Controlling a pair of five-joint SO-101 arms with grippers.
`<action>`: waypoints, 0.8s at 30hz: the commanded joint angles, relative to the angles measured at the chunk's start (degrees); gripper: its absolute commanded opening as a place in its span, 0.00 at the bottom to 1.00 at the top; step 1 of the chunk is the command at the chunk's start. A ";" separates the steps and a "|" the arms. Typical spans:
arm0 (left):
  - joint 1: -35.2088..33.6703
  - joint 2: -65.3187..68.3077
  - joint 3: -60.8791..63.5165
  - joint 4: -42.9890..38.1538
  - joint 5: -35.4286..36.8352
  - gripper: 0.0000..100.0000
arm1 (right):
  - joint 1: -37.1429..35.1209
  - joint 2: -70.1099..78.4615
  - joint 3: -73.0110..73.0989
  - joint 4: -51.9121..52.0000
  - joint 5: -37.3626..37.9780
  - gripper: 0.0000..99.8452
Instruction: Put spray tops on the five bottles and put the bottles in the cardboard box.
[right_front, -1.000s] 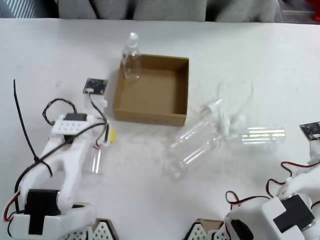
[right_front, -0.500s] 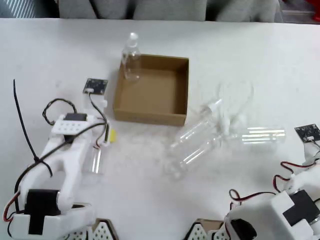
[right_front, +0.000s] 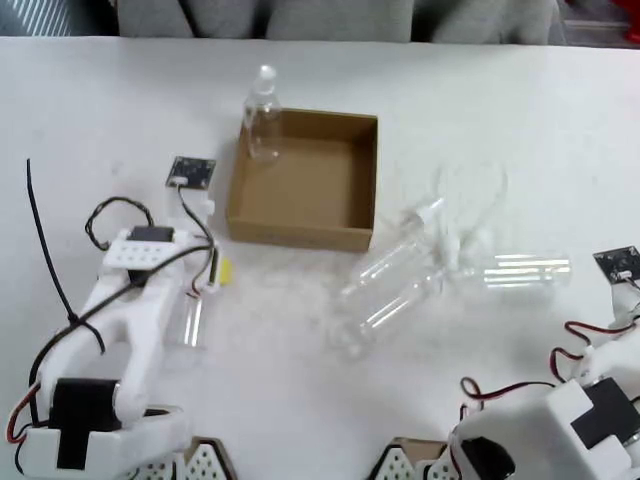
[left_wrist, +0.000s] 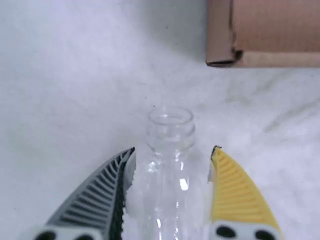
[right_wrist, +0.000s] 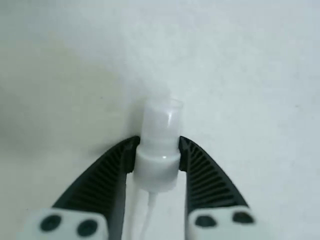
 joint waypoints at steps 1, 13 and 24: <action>-0.40 -3.21 0.18 -0.97 -0.62 0.02 | -0.22 0.13 -6.59 8.04 0.26 0.02; -0.84 -3.56 -0.26 0.44 -0.62 0.02 | -3.21 0.04 -28.57 40.57 -11.34 0.02; -8.57 -17.63 -0.70 3.25 -0.35 0.02 | -7.34 -15.34 -29.36 50.15 -17.23 0.02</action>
